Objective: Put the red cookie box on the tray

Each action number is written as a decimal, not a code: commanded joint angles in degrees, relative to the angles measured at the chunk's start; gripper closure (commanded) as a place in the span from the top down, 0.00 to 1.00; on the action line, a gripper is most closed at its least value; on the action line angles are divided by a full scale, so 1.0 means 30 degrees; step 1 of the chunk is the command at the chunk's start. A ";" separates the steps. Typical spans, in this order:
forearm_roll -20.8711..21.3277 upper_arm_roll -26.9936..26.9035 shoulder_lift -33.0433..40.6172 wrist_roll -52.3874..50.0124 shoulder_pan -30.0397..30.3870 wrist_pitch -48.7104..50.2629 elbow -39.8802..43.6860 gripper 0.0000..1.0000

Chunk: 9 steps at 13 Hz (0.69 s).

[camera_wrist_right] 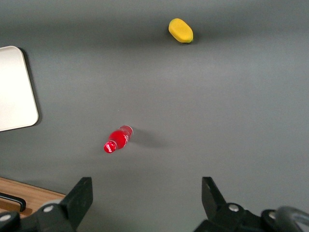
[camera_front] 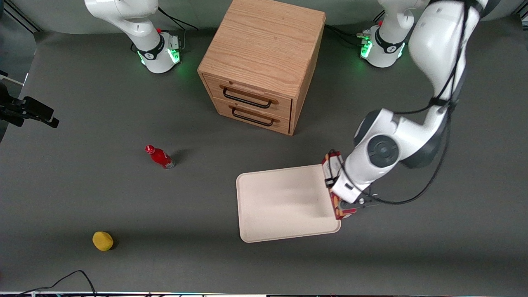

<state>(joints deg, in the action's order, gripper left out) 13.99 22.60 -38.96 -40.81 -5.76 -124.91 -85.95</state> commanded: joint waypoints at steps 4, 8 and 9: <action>0.1958 0.0112 -0.1252 -0.1310 -0.0189 -0.0964 0.0935 1.00; -0.0315 -0.0061 0.2516 0.1194 0.0572 0.4793 0.0994 1.00; -0.1690 -0.0557 0.3776 0.3240 0.0921 0.6927 0.1139 1.00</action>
<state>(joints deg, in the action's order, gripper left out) 14.52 22.61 -36.49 -39.10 -4.51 -113.40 -80.89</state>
